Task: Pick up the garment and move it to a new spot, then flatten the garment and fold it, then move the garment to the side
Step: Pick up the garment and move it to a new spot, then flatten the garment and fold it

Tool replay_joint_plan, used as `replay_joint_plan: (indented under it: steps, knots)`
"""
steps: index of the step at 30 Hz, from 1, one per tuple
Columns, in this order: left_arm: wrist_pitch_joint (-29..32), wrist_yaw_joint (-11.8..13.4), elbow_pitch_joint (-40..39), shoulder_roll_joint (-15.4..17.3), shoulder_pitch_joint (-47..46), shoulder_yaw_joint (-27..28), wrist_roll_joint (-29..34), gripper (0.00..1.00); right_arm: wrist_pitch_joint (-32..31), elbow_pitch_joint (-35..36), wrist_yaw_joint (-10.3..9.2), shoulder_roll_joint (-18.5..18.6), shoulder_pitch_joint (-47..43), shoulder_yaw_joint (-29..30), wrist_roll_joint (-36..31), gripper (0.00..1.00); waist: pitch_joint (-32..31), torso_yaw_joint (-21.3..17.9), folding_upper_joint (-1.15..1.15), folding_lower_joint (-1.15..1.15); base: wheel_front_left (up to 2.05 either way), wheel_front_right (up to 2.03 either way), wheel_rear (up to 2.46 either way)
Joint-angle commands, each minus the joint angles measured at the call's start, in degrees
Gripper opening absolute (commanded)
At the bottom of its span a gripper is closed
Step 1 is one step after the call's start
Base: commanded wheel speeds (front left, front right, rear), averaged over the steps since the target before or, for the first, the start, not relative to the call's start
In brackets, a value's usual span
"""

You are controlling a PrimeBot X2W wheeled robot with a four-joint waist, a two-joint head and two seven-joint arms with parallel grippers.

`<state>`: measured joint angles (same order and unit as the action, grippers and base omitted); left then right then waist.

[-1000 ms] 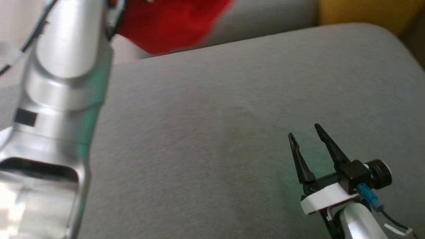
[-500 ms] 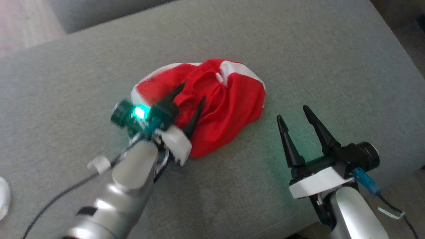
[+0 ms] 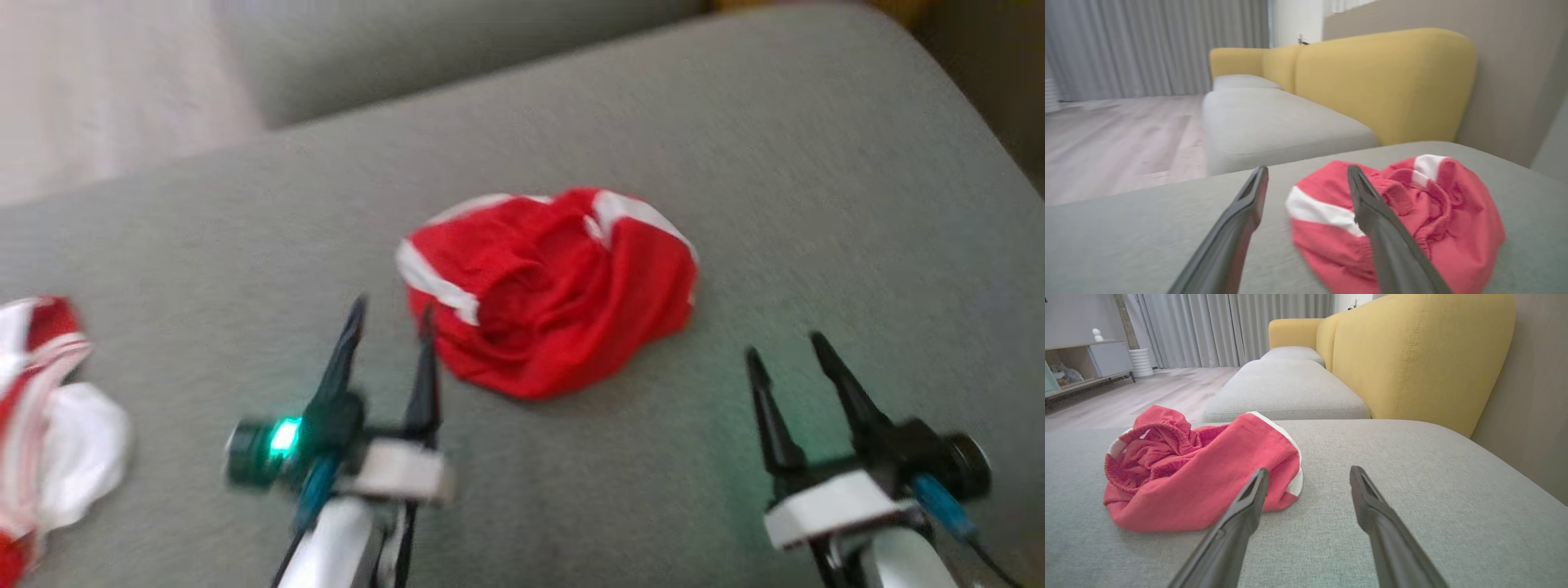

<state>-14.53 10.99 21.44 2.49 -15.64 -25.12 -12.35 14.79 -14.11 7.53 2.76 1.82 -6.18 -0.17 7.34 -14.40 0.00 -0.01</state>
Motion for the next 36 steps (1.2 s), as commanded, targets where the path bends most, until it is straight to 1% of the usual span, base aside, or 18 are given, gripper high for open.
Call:
replay_joint_plan:
  steps: [1,4,6,9,11,13,23,28,36]
  knots:
    - [-0.5,1.0,-5.5,0.4,2.7,4.4,0.2,1.0,0.2,2.5,-0.04,0.1,-0.5,0.1,0.0,1.0,-6.7,7.1,0.0,0.01,0.0,0.0,0.0]
    - [-0.5,1.9,-11.0,0.4,9.7,8.5,1.9,1.0,0.2,3.2,-0.04,0.1,-2.6,1.1,0.5,1.0,-8.9,9.4,0.0,0.01,0.0,0.0,0.0]
    - [-0.5,1.6,-14.3,0.4,14.0,10.2,3.3,1.0,0.2,3.8,-0.04,0.1,-4.0,1.8,0.9,1.0,-10.2,10.6,0.0,0.01,0.0,0.0,0.0]
    - [-0.5,0.4,-18.9,0.4,19.7,11.4,2.9,1.0,0.2,4.8,-0.04,0.1,-6.0,1.5,1.4,1.0,-11.2,11.5,0.0,0.01,0.0,0.0,0.0]
    - [-0.5,-0.3,-20.0,0.4,22.4,11.7,4.0,1.0,0.2,5.1,-0.04,0.1,-7.1,1.1,1.5,1.0,-11.6,11.9,0.0,0.01,0.0,0.0,0.0]
    - [-0.5,-0.2,-20.4,0.4,24.1,11.9,4.5,1.0,0.2,5.3,-0.04,0.1,-7.9,0.9,1.5,1.0,-11.9,12.1,0.0,0.01,0.0,0.0,0.0]
    - [-0.5,1.0,-20.7,0.4,26.2,12.1,4.1,1.0,0.2,6.0,-0.04,0.1,-8.2,-0.2,2.0,1.0,-12.1,11.7,0.0,0.01,0.0,0.0,0.0]
    - [-0.5,1.0,-20.6,0.4,26.4,12.0,4.1,1.0,0.2,6.3,-0.04,0.1,-8.1,-0.6,1.8,1.0,-12.1,11.6,0.0,0.01,0.0,0.0,0.0]
    - [-0.5,0.3,-19.4,0.4,26.3,11.8,4.2,1.0,0.2,6.3,-0.04,0.1,-7.7,-0.8,1.6,1.0,-12.0,11.9,0.0,0.01,0.0,0.0,0.0]
